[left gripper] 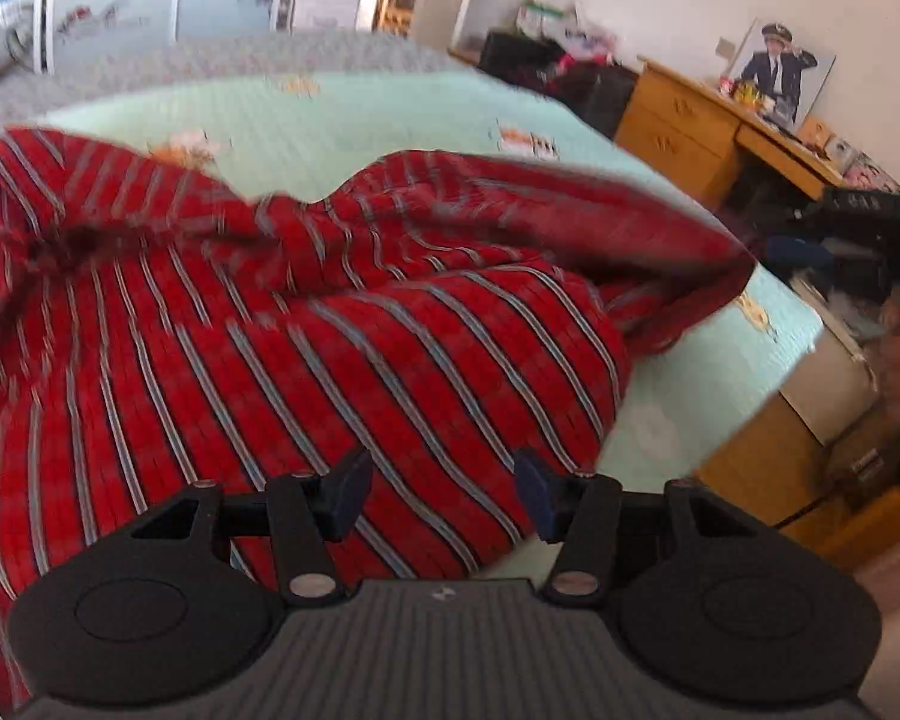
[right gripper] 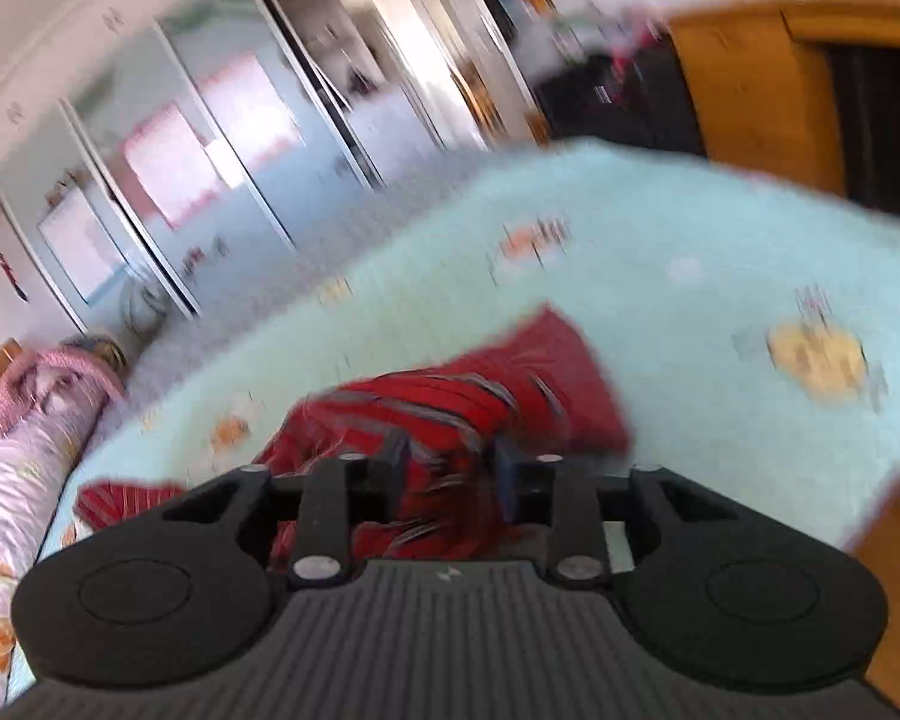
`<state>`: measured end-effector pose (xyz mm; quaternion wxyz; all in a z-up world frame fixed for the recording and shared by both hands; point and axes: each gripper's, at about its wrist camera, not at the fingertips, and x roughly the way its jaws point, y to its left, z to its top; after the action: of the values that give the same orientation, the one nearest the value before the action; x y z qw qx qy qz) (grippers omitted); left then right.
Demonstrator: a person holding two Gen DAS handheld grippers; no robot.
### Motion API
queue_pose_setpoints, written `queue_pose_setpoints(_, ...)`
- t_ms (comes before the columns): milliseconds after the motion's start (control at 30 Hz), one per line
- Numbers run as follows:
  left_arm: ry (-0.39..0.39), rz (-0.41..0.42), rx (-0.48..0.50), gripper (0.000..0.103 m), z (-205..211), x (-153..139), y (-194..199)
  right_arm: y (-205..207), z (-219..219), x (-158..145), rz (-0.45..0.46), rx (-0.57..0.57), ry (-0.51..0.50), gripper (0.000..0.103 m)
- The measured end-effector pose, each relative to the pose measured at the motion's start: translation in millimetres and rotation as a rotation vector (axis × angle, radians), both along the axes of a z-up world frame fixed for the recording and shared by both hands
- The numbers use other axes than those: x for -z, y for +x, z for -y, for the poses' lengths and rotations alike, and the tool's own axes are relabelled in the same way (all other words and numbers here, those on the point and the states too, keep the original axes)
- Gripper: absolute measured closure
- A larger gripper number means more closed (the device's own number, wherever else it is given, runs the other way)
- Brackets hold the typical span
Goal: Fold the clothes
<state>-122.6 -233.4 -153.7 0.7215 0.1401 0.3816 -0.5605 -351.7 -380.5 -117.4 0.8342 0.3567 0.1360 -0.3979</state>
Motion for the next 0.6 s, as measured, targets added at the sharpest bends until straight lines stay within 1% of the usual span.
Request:
queue_pose_setpoints(33, 0.005, -0.001, -0.013, 0.048, -3, 1, 3, 2, -9, 8, 0.01, -0.027, 0.027, 0.062)
queue_pose_setpoints(67, 0.01, -0.001, -0.027, 0.048, -7, 2, 6, 4, -19, 16, 0.02, -0.054, 0.055, 0.061)
queue_pose_setpoints(133, 0.006, 0.006, -0.063, 0.048, -14, -3, 17, 19, -36, 24, 0.021, -0.12, 0.06, 0.06)
queue_pose_setpoints(167, 0.0, 0.012, -0.088, 0.048, -15, -8, 24, 28, -42, 20, 0.028, -0.155, 0.03, 0.06)
queue_pose_setpoints(200, -0.006, 0.015, -0.116, 0.048, -15, -14, 34, 38, -48, 14, 0.039, -0.191, -0.013, 0.056)
queue_pose_setpoints(233, -0.013, 0.018, -0.14, 0.048, -12, -20, 43, 49, -49, 7, 0.047, -0.224, -0.057, 0.048)
queue_pose_setpoints(267, -0.022, 0.019, -0.156, 0.048, -8, -27, 53, 63, -43, 0, 0.042, -0.251, -0.097, 0.042)
queue_pose_setpoints(300, -0.032, 0.02, -0.169, 0.047, -4, -34, 64, 78, -36, -7, 0.032, -0.275, -0.136, 0.032)
queue_pose_setpoints(333, -0.037, 0.012, -0.19, 0.046, 4, -39, 78, 94, -26, -12, 0.014, -0.299, -0.179, 0.026)
queue_pose_setpoints(367, -0.039, -0.002, -0.215, 0.045, 13, -42, 93, 113, -15, -16, -0.018, -0.32, -0.221, 0.024)
queue_pose_setpoints(400, -0.026, -0.032, -0.24, 0.045, 24, -41, 108, 133, -3, -17, -0.064, -0.343, -0.249, 0.023)
queue_pose_setpoints(500, 0.045, -0.148, -0.316, 0.045, 63, -27, 151, 190, 37, -2, -0.231, -0.404, -0.269, 0.023)
queue_pose_setpoints(567, 0.121, -0.204, -0.37, 0.045, 88, -8, 176, 228, 66, 17, -0.361, -0.409, -0.246, 0.023)
queue_pose_setpoints(600, 0.158, -0.219, -0.392, 0.045, 101, 3, 187, 242, 79, 29, -0.415, -0.408, -0.214, 0.023)
